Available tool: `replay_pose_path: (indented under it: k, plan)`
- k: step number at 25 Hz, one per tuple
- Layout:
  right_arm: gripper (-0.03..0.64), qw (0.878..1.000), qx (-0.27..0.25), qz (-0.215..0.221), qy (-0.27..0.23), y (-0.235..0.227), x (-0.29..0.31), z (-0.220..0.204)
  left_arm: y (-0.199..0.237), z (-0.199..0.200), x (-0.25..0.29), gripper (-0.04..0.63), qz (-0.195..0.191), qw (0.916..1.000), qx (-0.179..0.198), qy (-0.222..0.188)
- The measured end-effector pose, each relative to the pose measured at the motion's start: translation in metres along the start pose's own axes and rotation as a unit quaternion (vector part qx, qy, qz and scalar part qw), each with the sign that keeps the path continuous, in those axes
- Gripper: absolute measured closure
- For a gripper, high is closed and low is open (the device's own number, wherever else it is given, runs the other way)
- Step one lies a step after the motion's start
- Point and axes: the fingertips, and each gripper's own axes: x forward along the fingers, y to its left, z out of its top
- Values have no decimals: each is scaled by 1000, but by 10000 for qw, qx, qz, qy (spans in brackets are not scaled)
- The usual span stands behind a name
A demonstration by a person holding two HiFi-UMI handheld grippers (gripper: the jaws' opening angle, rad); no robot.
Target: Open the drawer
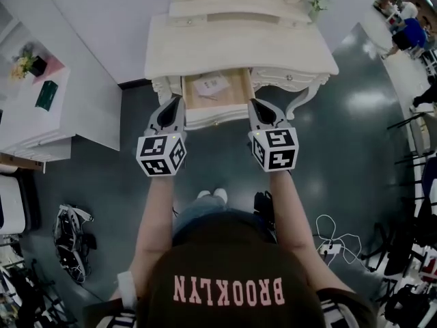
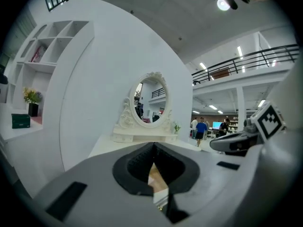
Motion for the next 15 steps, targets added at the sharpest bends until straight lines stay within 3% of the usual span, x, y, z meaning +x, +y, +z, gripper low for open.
replay_pose_path:
  k: [5,15]
  plan:
    - [620,9987,-234,-133,-429,-1,-16,38,-6,42,1,597,-161,9991,144,-365]
    - [620,9869,-199,-561,-1497,-25,-60,122,-20,121,-6,597,-392,9892,1056,-943]
